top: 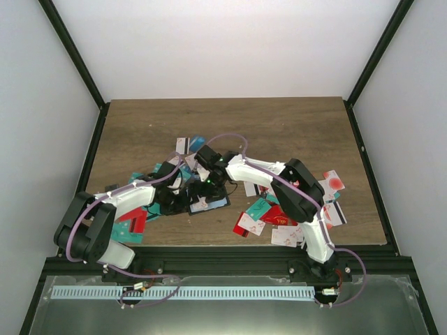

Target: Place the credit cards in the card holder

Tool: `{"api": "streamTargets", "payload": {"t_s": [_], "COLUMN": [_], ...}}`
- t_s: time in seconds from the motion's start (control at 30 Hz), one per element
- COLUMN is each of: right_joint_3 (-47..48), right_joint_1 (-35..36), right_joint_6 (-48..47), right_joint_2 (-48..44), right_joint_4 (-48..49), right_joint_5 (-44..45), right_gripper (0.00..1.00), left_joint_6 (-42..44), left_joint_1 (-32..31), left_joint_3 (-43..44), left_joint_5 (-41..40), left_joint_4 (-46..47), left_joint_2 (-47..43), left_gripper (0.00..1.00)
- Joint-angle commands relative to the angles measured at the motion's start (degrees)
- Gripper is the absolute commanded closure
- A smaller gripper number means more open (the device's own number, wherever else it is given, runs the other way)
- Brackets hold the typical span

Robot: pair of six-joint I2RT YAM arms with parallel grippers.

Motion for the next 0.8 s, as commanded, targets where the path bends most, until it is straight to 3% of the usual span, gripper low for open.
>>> {"api": "streamTargets", "payload": {"t_s": [0.0,0.4,0.77], "right_joint_3": [0.6,0.9,-0.2], "right_joint_1": [0.2,0.1,-0.2], "right_joint_6": [-0.5,-1.4,-1.6], "right_joint_2": [0.0,-2.3,0.1], "right_joint_4": [2.1,0.4,2.7], "right_joint_5": [-2.6,4.6,2.8], "right_gripper": [0.19,0.19,0.21], "left_joint_6": [-0.6,-0.7,-0.1], "left_joint_1": [-0.2,-0.2,-0.2], "left_joint_3": [-0.1,0.2,0.2], "left_joint_5": [0.1,0.0,0.1], "left_joint_4": [0.7,0.7,0.4], "left_joint_2": [0.3,0.2,0.4], "left_gripper": [0.93,0.93,0.93]}}
